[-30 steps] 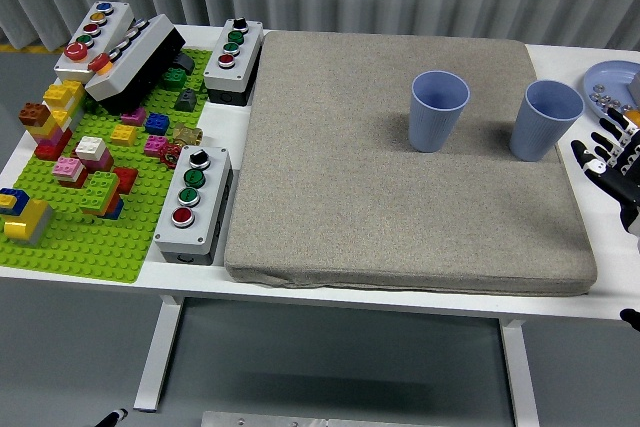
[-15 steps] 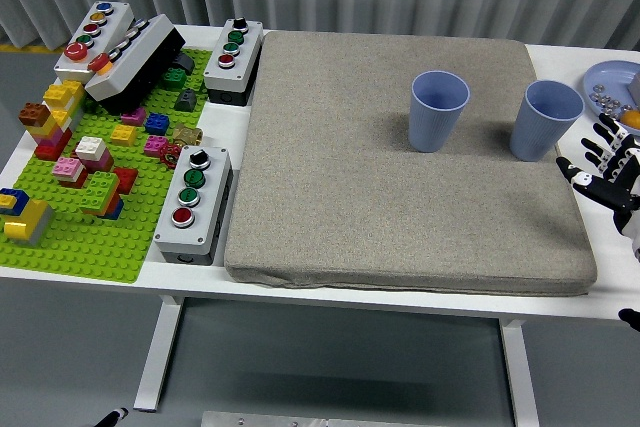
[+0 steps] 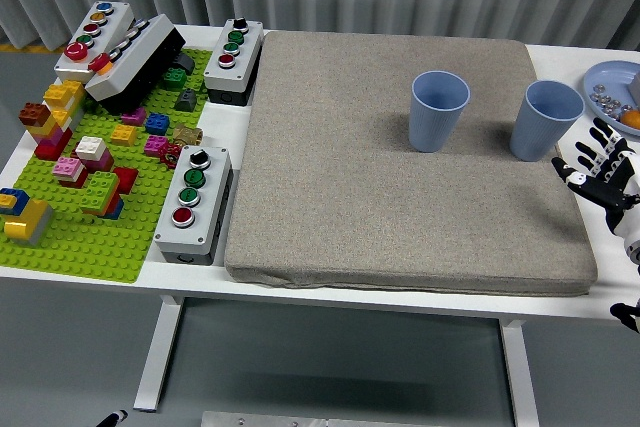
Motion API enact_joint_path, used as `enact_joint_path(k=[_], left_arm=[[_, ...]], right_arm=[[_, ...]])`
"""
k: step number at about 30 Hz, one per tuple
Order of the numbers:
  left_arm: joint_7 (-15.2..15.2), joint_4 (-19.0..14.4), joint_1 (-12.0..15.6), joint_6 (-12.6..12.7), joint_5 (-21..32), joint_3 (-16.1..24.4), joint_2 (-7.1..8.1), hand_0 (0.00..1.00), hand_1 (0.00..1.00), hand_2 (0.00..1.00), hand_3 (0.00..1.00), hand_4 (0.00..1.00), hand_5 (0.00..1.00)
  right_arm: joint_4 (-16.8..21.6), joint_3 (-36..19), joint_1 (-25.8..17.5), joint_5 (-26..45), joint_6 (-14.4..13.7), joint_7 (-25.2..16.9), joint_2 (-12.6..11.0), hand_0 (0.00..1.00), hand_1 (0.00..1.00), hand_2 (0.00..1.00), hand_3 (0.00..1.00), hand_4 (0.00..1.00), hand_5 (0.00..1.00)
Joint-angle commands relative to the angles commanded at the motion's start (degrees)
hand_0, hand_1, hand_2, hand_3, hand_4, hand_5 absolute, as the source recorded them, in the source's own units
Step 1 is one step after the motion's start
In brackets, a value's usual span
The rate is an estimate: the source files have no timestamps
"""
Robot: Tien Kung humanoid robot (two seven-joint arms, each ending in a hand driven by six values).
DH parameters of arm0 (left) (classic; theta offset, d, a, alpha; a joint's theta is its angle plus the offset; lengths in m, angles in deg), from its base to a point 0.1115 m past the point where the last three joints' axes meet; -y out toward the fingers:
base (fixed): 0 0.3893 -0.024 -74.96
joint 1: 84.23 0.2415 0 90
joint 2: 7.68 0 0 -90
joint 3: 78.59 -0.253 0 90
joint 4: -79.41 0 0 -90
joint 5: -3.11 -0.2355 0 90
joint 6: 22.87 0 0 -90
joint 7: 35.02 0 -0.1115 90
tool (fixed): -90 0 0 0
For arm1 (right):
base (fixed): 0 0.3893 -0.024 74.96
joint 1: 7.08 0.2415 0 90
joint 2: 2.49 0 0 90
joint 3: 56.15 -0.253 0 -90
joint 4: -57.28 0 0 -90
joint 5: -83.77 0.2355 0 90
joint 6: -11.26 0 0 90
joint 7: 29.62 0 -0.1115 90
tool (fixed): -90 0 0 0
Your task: Pick cup pour cup place
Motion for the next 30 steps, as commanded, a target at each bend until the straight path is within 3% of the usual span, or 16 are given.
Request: enact_joint_path(k=[30], left_arm=[[0.28, 0.00, -0.63, 0.09, 0.50, -0.68, 0.05, 0.825, 0.808, 0.881, 0.819, 0.627, 0.994]], right_arm=[[-4.32, 3.75, 5.86, 0.88, 0.22, -0.26, 0.69, 0.922, 0.882, 0.961, 0.947, 0.814, 0.173]])
